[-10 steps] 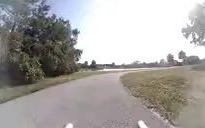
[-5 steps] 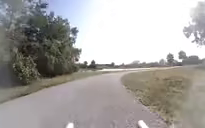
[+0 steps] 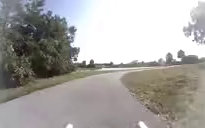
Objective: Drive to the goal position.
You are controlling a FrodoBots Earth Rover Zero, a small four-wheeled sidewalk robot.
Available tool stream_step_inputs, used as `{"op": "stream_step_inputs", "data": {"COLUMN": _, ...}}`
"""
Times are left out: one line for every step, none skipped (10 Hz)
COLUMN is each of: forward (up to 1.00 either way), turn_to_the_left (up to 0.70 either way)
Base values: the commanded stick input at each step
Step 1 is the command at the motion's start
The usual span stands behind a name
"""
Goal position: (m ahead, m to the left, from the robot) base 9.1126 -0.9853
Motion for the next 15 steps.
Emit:
{"op": "stream_step_inputs", "data": {"forward": 1.00, "turn_to_the_left": 0.00}}
{"op": "stream_step_inputs", "data": {"forward": 1.00, "turn_to_the_left": 0.00}}
{"op": "stream_step_inputs", "data": {"forward": 1.00, "turn_to_the_left": 0.00}}
{"op": "stream_step_inputs", "data": {"forward": 1.00, "turn_to_the_left": 0.00}}
{"op": "stream_step_inputs", "data": {"forward": 1.00, "turn_to_the_left": 0.00}}
{"op": "stream_step_inputs", "data": {"forward": 1.00, "turn_to_the_left": 0.00}}
{"op": "stream_step_inputs", "data": {"forward": 1.00, "turn_to_the_left": 0.00}}
{"op": "stream_step_inputs", "data": {"forward": 1.00, "turn_to_the_left": 0.00}}
{"op": "stream_step_inputs", "data": {"forward": 1.00, "turn_to_the_left": 0.00}}
{"op": "stream_step_inputs", "data": {"forward": 1.00, "turn_to_the_left": 0.00}}
{"op": "stream_step_inputs", "data": {"forward": 1.00, "turn_to_the_left": 0.00}}
{"op": "stream_step_inputs", "data": {"forward": 1.00, "turn_to_the_left": 0.00}}
{"op": "stream_step_inputs", "data": {"forward": 1.00, "turn_to_the_left": 0.00}}
{"op": "stream_step_inputs", "data": {"forward": 1.00, "turn_to_the_left": 0.00}}
{"op": "stream_step_inputs", "data": {"forward": 1.00, "turn_to_the_left": 0.00}}
